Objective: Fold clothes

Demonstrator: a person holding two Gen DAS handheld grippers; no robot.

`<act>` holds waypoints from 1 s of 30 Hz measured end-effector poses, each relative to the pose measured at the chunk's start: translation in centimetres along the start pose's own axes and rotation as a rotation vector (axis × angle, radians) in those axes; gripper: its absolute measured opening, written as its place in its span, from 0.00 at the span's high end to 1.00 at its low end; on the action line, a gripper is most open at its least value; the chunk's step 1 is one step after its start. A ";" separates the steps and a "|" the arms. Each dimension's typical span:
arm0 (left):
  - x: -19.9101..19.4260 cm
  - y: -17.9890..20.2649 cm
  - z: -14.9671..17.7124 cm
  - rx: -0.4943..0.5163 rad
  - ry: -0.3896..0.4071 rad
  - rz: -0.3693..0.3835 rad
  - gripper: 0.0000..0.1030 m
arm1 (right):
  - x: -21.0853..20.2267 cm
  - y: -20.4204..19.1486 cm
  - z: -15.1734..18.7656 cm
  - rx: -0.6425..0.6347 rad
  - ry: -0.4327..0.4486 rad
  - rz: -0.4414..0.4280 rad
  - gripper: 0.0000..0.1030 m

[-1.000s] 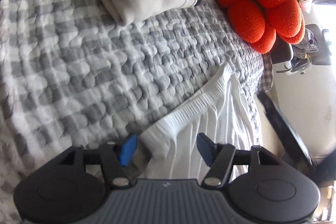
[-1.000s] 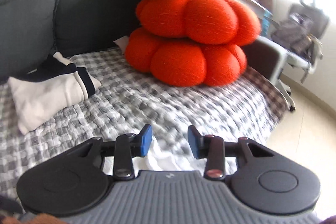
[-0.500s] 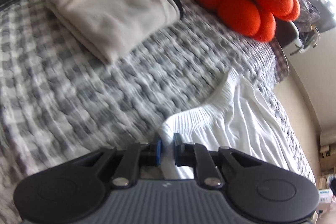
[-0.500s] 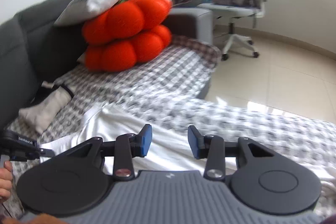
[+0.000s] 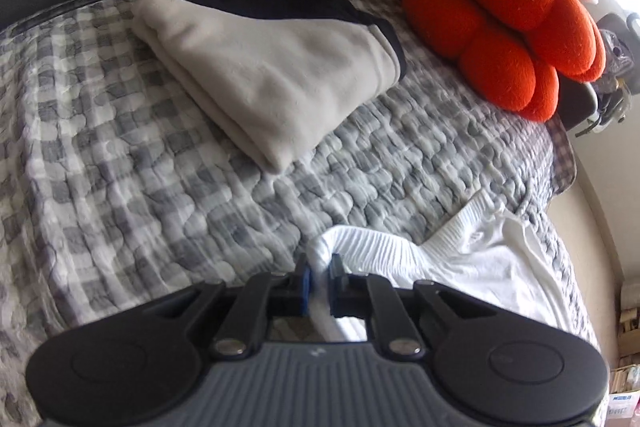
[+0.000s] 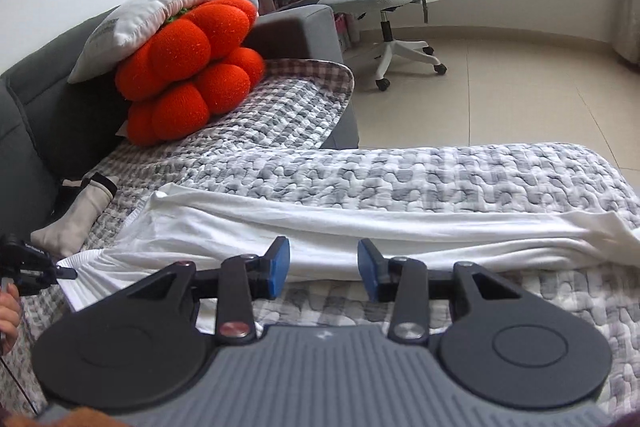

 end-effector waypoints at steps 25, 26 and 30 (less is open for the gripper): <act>-3.0 1.8 -0.3 0.189 0.072 -0.029 0.78 | 3.4 12.0 0.0 -0.323 -0.056 0.343 0.38; -3.0 2.2 -0.1 0.208 0.078 -0.028 0.78 | 3.4 12.5 -0.1 -0.314 -0.057 0.339 0.38; -3.1 3.7 0.5 0.276 0.092 -0.020 0.78 | 4.1 13.0 0.1 -0.343 -0.073 0.323 0.38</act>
Point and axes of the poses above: each gripper's, at about its wrist camera, not at the fingertips, and x roughly the way its jaws point, y to its right, z to its underside, the point moved 9 cm from there along x, roughly the way its jaws point, and after that the axes turned 3 degrees about y, right-handed, at the moved point
